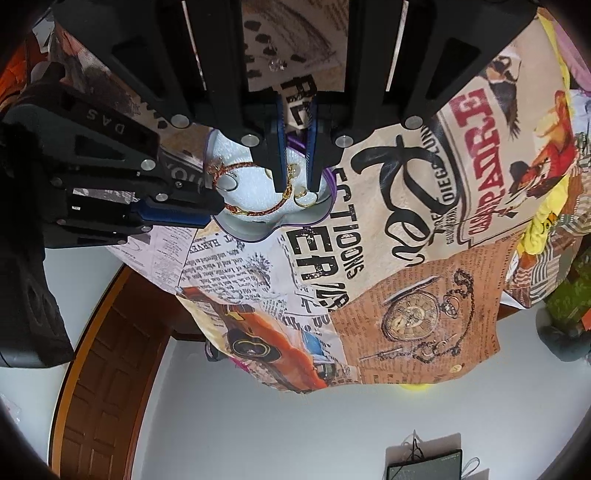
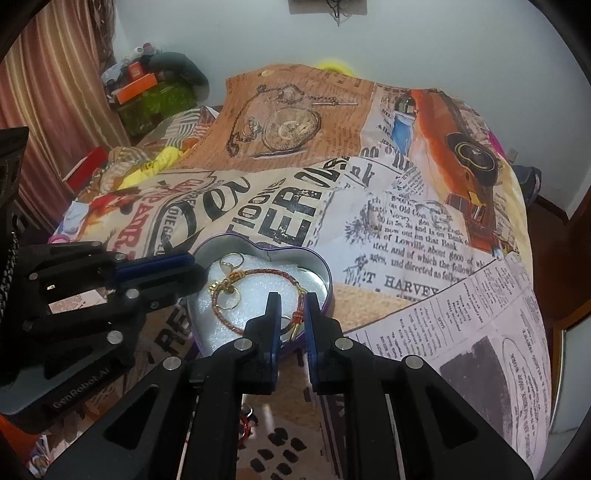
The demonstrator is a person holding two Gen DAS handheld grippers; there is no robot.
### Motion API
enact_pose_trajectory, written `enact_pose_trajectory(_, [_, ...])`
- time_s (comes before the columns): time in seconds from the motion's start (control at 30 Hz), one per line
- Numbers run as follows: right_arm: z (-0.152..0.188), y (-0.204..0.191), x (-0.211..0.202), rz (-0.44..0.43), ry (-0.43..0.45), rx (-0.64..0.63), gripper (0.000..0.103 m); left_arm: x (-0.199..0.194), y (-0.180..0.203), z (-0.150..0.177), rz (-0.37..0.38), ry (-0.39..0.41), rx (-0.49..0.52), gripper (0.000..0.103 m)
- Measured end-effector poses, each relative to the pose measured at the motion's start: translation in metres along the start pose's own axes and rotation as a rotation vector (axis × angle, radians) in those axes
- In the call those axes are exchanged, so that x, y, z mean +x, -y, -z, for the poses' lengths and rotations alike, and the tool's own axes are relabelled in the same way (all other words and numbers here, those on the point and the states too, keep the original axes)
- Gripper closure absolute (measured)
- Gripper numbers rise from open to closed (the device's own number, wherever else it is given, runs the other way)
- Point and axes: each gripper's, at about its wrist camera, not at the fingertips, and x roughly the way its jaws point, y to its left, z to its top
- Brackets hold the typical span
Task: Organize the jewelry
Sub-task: 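Lower the bracelet into the tin and open the right gripper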
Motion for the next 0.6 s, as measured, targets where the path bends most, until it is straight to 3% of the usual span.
enact_pose_trajectory(0.27, [0.001,-0.010,-0.023,0.021,0.035,-0.025,0.090,-0.027,-0.001,0.006,-0.024,0.021,0.004,0.095])
enact_pose_trajectory(0.37, [0.002,-0.014,-0.034,0.027,0.053,-0.024,0.080,-0.035,0.000,0.009,-0.033,0.027,0.004,0.093])
enact_pose_trajectory(0.47, [0.004,-0.017,-0.045,0.043,0.084,-0.019,0.060,-0.044,0.000,0.013,-0.037,0.032,0.001,0.086])
enact_pose_trajectory(0.6, [0.007,-0.020,-0.056,0.060,0.106,-0.020,0.060,-0.055,0.000,0.019,-0.049,0.045,-0.001,0.070])
